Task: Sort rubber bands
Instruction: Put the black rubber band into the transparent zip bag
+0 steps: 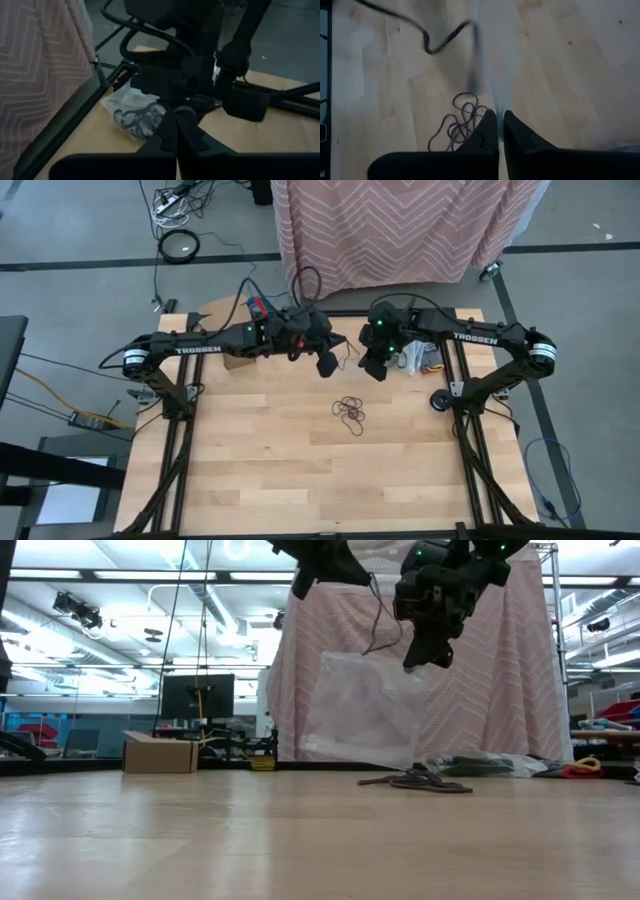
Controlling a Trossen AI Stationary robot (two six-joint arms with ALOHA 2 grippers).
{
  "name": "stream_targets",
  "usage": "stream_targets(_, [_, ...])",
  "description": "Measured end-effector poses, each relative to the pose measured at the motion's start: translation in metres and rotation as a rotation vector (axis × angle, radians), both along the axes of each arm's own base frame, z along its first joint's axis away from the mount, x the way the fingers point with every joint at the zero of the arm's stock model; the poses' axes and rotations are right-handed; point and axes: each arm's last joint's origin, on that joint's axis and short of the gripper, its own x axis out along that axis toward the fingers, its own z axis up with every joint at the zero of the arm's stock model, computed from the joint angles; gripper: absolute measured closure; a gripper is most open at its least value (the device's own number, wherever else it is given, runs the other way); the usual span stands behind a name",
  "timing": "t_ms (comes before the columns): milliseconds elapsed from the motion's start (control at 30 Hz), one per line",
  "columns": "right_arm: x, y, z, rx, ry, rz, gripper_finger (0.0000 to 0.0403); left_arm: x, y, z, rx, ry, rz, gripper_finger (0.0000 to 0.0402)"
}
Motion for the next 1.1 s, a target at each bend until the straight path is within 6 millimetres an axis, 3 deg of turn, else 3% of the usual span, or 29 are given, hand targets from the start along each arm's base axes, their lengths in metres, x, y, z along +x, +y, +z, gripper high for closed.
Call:
stream_targets(333, [0.0,0.001,0.0,0.012,-0.006,0.012,0.0403,-0.001,0.014,0.007,0.071,-0.052,0.061,0.0401])
stream_targets(567, [0.0,0.001,0.0,0.018,-0.008,0.017,0.0403,0.001,0.014,0.013,0.064,-0.126,0.042,0.0401])
stream_targets(1100, [0.0,0.001,0.0,0.018,-0.009,0.018,0.0403,0.001,0.012,0.011,0.05,-0.113,0.012,0.0401])
